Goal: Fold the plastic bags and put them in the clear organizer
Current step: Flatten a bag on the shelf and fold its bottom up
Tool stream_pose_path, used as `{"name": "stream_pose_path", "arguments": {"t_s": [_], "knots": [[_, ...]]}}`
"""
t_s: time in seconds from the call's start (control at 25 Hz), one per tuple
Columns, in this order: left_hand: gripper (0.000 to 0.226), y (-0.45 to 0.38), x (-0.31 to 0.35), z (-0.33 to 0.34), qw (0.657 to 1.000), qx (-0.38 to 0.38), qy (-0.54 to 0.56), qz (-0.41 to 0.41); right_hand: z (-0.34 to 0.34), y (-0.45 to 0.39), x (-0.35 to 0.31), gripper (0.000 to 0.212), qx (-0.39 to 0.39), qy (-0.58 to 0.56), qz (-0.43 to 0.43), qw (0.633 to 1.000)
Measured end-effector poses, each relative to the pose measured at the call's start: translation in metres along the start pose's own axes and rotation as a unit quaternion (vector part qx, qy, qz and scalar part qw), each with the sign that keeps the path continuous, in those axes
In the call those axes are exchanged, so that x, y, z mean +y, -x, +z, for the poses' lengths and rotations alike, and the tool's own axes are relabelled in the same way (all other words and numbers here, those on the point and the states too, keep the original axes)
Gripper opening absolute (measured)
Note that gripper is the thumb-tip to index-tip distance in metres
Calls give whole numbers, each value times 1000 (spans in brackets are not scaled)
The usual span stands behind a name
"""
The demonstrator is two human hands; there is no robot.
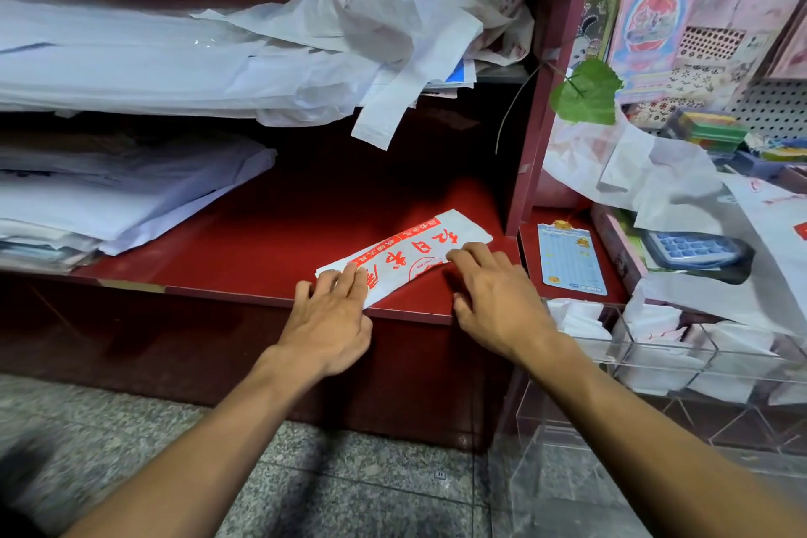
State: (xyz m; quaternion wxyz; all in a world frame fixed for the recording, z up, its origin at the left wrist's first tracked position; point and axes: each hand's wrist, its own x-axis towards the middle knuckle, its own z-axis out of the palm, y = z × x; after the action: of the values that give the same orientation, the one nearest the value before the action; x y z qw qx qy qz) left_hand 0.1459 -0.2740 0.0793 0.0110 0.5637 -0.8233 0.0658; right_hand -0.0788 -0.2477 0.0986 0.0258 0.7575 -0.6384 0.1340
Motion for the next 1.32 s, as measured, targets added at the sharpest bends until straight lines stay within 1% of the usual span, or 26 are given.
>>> {"name": "stream_pose_path", "arguments": {"t_s": [0.04, 0.12, 0.16, 0.2, 0.24, 0.28, 0.36, 0.4, 0.48, 0.6, 0.68, 0.72, 0.8, 0.84, 0.88, 0.92, 1.0, 1.04, 1.16, 1.24, 1.32], "knots": [[71, -1, 8, -3, 1000, 4, -23, -6, 0, 0, -3, 61, 7, -17, -32, 999], [81, -3, 20, -4, 999, 25, -20, 14, 1, -1, -10, 71, -30, -42, -95, 994], [85, -5, 24, -4, 998, 42, 27, 42, 3, 0, -13, 74, -60, -36, -116, 991], [87, -5, 27, -5, 991, 52, 97, 74, 6, 0, -14, 76, -79, -21, -129, 988], [90, -6, 26, -6, 978, 61, 171, 103, 9, 1, -13, 75, -86, -8, -133, 987], [92, -5, 23, -7, 966, 66, 217, 125, 11, 1, -11, 73, -83, -3, -128, 988], [94, -3, 9, -1, 959, 76, 234, 139, 12, 1, -4, 63, -68, -14, -116, 991], [92, -2, 1, 3, 961, 76, 227, 136, 12, 2, -1, 56, -60, -24, -113, 992], [76, 1, -10, 13, 964, 75, 218, 133, 13, 4, 5, 46, -45, -49, -105, 992], [48, 0, -14, 17, 955, 116, 244, 121, 18, 11, 10, 46, -18, -56, -102, 993], [42, -2, -12, 18, 953, 144, 238, 121, 20, 12, 13, 41, -8, -57, -102, 993], [42, -3, -10, 20, 953, 153, 228, 125, 21, 11, 13, 35, -2, -74, -101, 992], [36, -6, -6, 24, 950, 185, 217, 131, 19, 9, 14, 17, 14, -133, -87, 987], [28, -8, -4, 25, 945, 202, 220, 131, 18, 8, 15, 14, 19, -163, -74, 984], [21, -10, -2, 25, 940, 214, 233, 127, 17, 7, 16, 17, 23, -192, -60, 979], [18, -12, 0, 24, 935, 213, 258, 120, 16, 5, 19, 23, 23, -219, -41, 975], [22, -13, 5, 19, 919, 177, 341, 93, 13, 3, 21, 33, 25, -266, -3, 964], [21, -13, 7, 16, 907, 158, 384, 71, 11, 2, 22, 34, 25, -286, 16, 958], [6, -15, 12, 8, 866, 134, 482, -3, 9, 0, 22, 19, 17, -354, 75, 932], [18, -14, 16, 5, 856, 124, 501, -36, 9, -1, 19, 15, 17, -373, 109, 921], [30, -15, 19, 4, 860, 125, 491, -66, 9, -2, 15, 6, 23, -369, 135, 919]]}}
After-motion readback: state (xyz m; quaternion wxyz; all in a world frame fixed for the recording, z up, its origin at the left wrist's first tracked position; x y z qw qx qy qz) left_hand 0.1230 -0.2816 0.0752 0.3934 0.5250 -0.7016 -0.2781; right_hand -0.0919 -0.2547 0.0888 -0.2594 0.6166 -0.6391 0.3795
